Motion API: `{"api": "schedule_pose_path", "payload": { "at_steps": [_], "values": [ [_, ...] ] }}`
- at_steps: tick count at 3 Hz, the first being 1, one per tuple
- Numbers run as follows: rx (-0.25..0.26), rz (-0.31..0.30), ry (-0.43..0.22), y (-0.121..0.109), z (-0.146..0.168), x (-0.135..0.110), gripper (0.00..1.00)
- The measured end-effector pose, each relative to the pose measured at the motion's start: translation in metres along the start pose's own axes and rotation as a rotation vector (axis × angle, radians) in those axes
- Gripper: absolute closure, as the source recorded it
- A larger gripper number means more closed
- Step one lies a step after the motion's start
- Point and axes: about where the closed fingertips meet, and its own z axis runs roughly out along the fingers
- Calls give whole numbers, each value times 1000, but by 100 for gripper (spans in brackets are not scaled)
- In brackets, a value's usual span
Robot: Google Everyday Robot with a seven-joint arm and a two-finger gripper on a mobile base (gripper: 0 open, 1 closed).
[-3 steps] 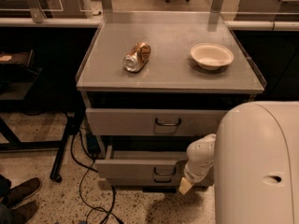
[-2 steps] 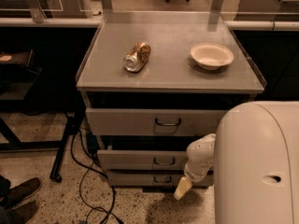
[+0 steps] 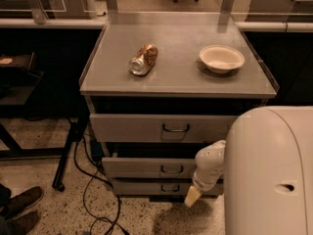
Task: Close middle drawer
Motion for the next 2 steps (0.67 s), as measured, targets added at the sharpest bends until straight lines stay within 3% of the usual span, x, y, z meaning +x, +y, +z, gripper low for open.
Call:
{"api": "schedule_pose_path", "payload": {
  "at_steps": [1, 2],
  "values": [
    [0, 0, 0, 0, 0, 0, 41],
    [33, 11, -8, -6, -2, -4, 66]
  ]
}}
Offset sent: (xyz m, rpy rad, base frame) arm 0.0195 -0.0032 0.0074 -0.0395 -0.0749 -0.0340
